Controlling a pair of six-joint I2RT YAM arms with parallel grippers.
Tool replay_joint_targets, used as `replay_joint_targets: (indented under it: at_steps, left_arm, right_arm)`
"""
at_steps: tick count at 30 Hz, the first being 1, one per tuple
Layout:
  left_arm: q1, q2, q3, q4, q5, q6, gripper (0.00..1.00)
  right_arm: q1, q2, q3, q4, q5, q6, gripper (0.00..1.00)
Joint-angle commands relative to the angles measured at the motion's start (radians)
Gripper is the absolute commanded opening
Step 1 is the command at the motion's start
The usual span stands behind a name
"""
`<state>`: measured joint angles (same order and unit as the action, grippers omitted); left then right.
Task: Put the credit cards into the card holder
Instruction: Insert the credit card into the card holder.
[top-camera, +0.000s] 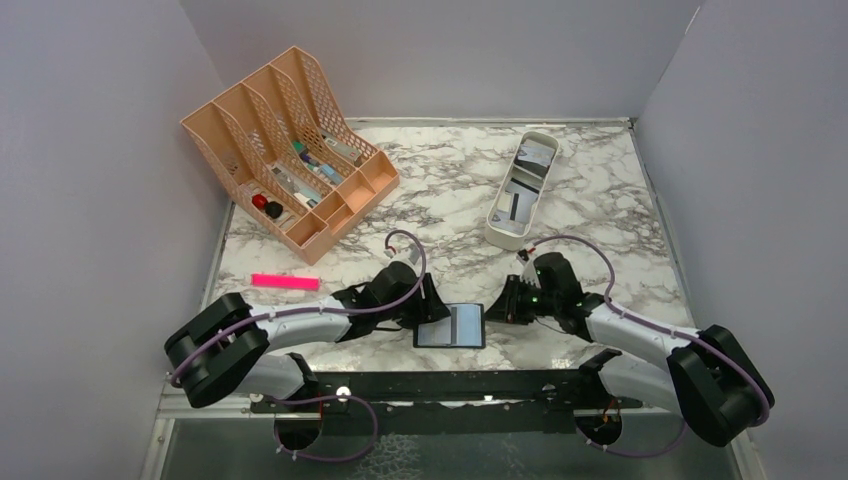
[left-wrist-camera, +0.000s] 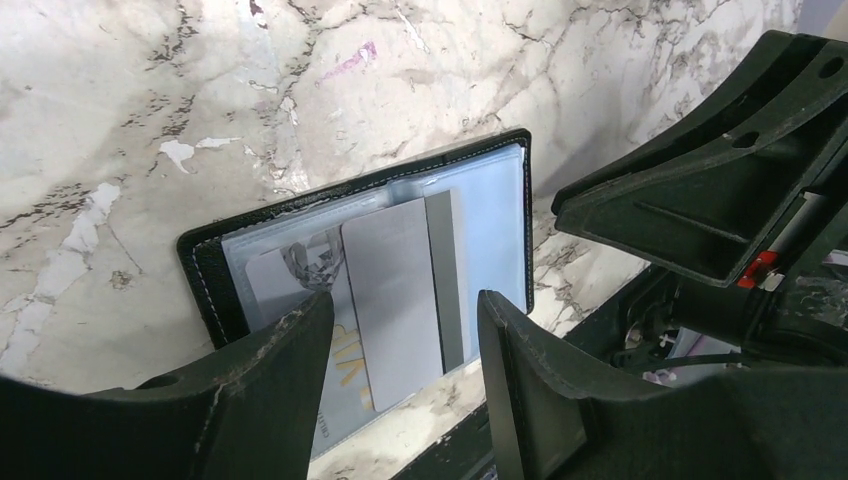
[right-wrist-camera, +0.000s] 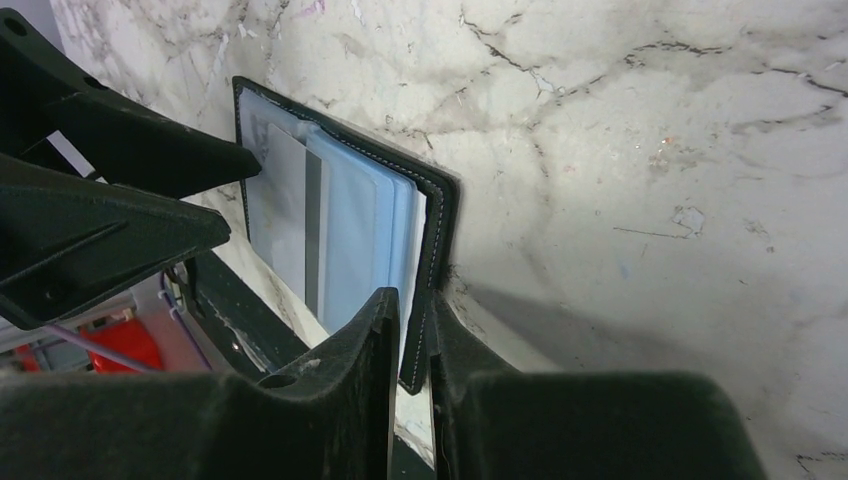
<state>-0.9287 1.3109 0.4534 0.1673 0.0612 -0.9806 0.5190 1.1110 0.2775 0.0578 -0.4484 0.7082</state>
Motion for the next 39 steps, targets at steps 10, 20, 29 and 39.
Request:
replay_joint_targets:
  at_steps: [10,20,29,39]
  left_arm:
    - [-0.066,0.087,0.047,0.029,-0.009,-0.018,0.58]
    - [-0.117,0.169,0.093,0.115,0.035,-0.062,0.58]
    - [-0.128,0.146,0.098,0.123,0.005,-0.067,0.56]
    - [-0.128,0.169,0.1,0.161,0.043,-0.048,0.52]
  right_arm:
    - [0.045,0.055,-0.019,0.073,0.004,0.036,0.18]
    - [0.065,0.091,-0.02,0.109,0.021,0.049,0.17]
    - [0.07,0.093,-0.005,0.092,0.051,0.047,0.17]
    - [0.117,0.069,0.07,-0.003,0.118,0.036,0.25]
